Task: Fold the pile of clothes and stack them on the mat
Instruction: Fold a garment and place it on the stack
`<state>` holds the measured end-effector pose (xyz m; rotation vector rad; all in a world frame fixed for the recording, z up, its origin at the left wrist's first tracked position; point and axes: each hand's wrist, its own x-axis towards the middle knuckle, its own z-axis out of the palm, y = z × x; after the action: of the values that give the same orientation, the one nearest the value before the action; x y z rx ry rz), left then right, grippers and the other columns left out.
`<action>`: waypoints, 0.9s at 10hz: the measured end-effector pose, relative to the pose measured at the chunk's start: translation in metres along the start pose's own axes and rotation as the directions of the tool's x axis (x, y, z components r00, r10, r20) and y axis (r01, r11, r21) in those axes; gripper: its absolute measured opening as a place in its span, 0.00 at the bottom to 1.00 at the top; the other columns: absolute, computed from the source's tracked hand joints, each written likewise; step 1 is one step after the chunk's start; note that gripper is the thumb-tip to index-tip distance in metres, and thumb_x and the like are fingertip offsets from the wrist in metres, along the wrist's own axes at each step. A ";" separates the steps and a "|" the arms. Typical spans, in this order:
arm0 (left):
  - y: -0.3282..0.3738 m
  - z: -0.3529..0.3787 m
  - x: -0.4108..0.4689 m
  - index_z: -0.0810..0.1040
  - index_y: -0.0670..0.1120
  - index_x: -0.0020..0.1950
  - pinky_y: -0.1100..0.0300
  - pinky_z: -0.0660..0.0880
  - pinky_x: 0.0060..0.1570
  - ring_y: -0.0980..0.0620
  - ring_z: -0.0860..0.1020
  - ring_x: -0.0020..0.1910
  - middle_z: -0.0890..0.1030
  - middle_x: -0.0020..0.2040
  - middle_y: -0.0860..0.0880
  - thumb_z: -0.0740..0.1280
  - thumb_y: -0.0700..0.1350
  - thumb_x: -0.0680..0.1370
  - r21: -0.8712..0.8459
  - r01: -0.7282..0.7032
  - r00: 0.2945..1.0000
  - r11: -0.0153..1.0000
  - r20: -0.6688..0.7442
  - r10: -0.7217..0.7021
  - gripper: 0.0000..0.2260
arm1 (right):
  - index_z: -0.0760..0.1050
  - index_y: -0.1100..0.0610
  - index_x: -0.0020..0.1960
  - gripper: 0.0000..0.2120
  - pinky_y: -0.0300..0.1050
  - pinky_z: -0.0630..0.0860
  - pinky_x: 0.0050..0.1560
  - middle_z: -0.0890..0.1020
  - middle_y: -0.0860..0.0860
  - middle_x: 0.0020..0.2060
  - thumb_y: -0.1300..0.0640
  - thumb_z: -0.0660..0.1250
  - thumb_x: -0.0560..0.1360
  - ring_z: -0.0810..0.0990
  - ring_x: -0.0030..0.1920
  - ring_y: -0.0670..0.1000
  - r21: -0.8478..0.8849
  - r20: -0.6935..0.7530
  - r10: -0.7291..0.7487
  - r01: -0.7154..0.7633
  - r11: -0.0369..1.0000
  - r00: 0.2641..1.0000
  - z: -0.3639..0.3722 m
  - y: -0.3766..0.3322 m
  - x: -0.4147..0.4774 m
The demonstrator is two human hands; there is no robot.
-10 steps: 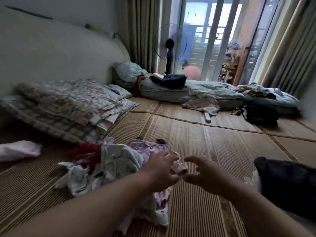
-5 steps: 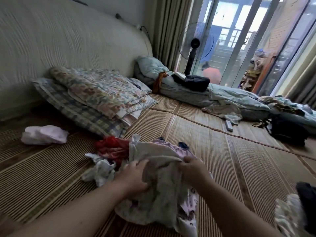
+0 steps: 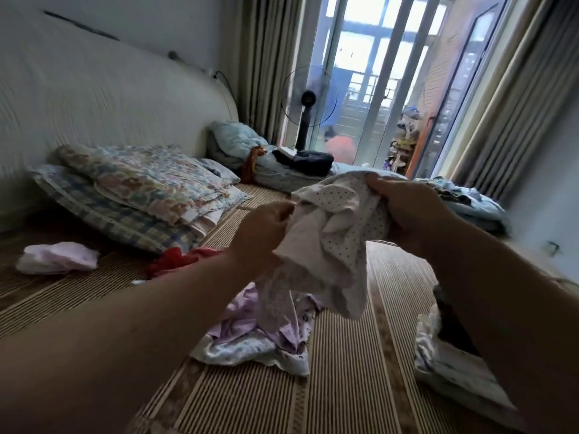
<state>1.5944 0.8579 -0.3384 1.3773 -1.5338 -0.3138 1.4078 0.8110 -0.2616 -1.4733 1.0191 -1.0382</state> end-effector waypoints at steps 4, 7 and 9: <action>0.050 -0.033 0.000 0.76 0.46 0.46 0.69 0.63 0.34 0.58 0.72 0.37 0.74 0.37 0.57 0.72 0.56 0.70 0.438 -0.485 0.872 0.757 0.308 0.381 0.16 | 0.82 0.59 0.48 0.24 0.51 0.76 0.48 0.81 0.62 0.45 0.43 0.79 0.60 0.78 0.42 0.58 -0.069 -0.120 0.153 -0.162 0.984 0.981 -0.103 0.021 -0.054; 0.028 -0.028 0.003 0.78 0.45 0.43 0.72 0.66 0.35 0.51 0.76 0.38 0.78 0.40 0.51 0.49 0.61 0.70 0.404 -0.542 0.826 0.737 0.420 0.378 0.25 | 0.76 0.57 0.47 0.10 0.36 0.70 0.27 0.77 0.53 0.36 0.65 0.56 0.78 0.75 0.29 0.47 0.163 -0.125 0.288 -0.267 0.950 0.949 -0.134 0.058 -0.059; 0.030 -0.017 0.004 0.79 0.45 0.45 0.68 0.71 0.42 0.59 0.77 0.38 0.80 0.42 0.47 0.62 0.47 0.74 0.144 -0.230 0.913 0.962 0.373 0.163 0.09 | 0.74 0.58 0.42 0.12 0.31 0.69 0.20 0.74 0.53 0.33 0.71 0.58 0.77 0.74 0.21 0.42 0.315 -0.341 0.215 -0.105 0.943 0.915 -0.142 0.057 -0.070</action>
<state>1.5904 0.8706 -0.3067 1.3420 -2.0344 -0.3146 1.2482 0.8341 -0.3090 -0.9529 1.1727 -1.3140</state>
